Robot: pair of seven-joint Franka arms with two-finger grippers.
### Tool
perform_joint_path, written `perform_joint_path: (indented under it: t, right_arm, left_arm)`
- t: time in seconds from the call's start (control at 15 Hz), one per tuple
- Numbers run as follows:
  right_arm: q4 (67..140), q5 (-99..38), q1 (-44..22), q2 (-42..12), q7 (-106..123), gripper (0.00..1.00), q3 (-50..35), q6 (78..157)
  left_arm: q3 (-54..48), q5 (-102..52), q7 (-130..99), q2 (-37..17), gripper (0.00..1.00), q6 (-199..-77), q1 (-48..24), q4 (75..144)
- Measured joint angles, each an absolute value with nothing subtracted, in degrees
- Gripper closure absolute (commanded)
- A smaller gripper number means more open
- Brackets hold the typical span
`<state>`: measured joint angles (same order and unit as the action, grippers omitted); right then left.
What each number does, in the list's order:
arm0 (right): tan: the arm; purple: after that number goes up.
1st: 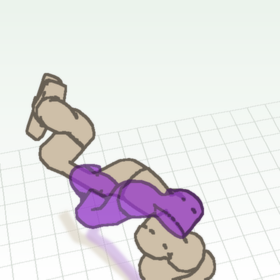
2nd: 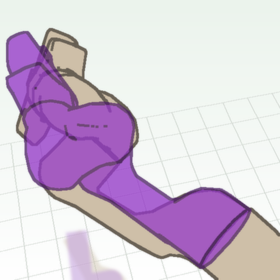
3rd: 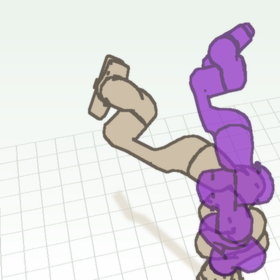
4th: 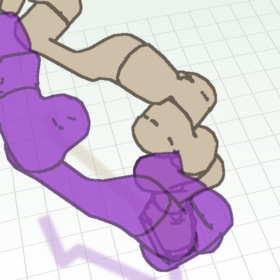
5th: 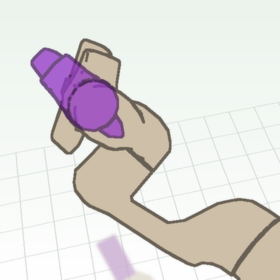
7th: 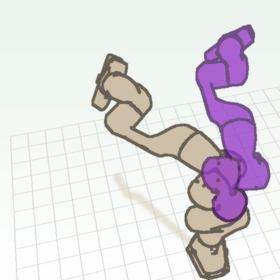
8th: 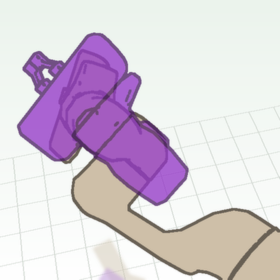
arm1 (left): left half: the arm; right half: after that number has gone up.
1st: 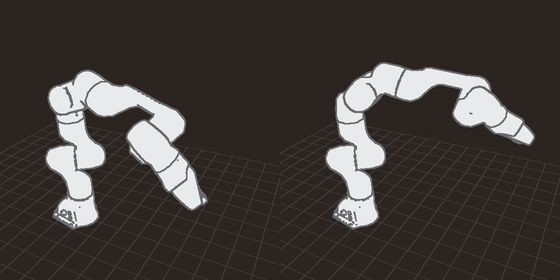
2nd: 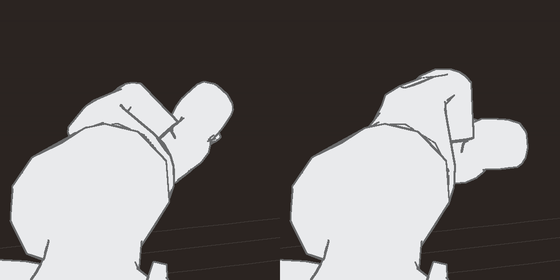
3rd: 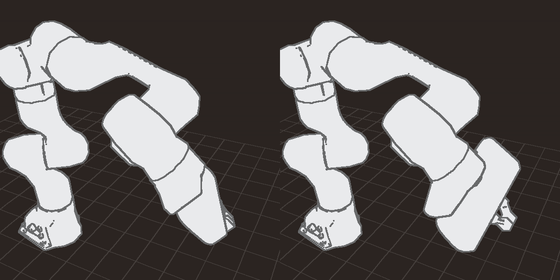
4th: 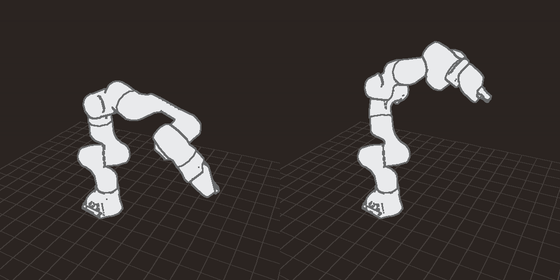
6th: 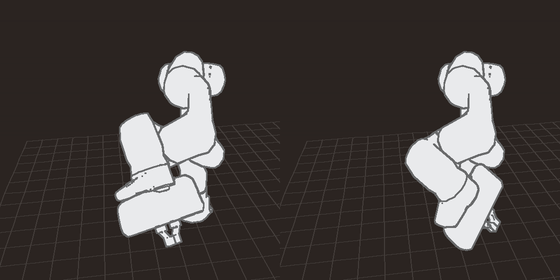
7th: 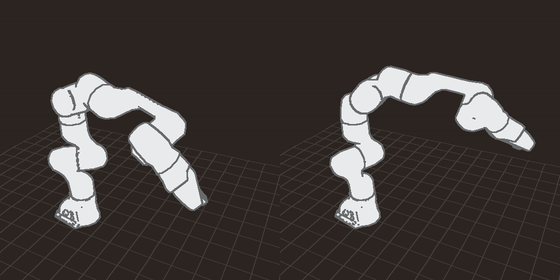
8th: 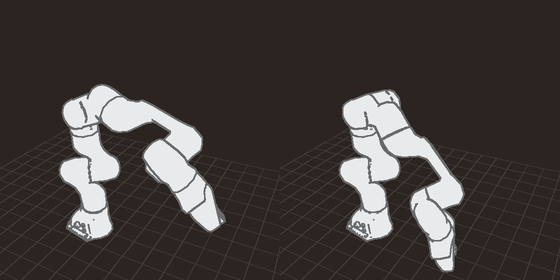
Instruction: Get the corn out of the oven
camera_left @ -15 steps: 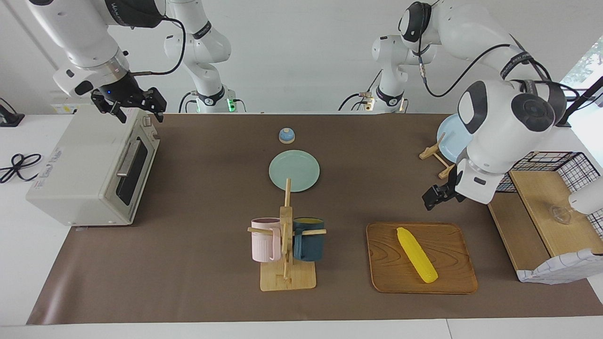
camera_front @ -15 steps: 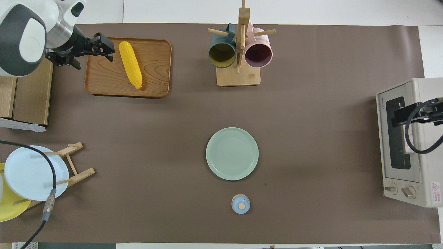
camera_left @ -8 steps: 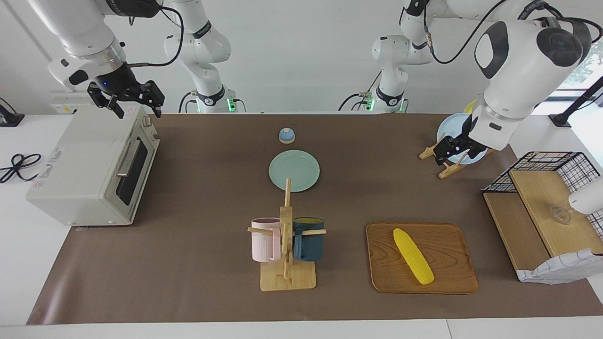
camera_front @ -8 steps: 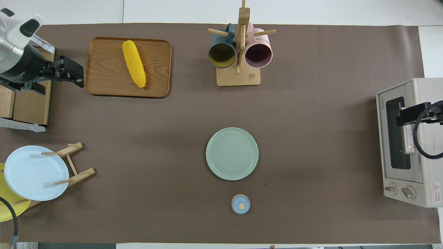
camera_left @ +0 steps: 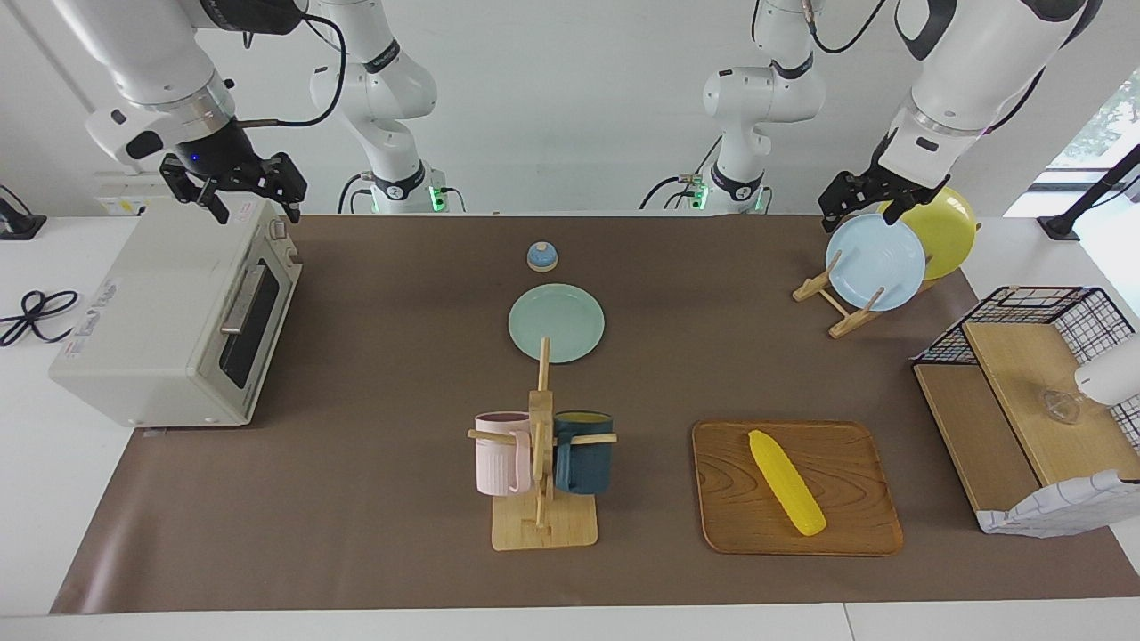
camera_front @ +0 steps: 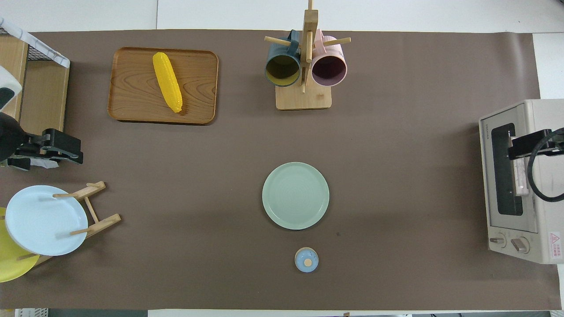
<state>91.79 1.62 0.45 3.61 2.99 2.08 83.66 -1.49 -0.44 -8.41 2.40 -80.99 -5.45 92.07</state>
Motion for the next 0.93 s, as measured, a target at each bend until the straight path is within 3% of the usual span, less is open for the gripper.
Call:
perform_joint_path:
  t: [0.93]
  right_arm:
    - [91.8, 1.6, 0.5, 3.6, 3.0, 0.00, 2.1, 83.7]
  left_arm:
    - [-4.0, -2.6, -9.7, 2.4, 0.00, -82.7, -4.9, 92.1]
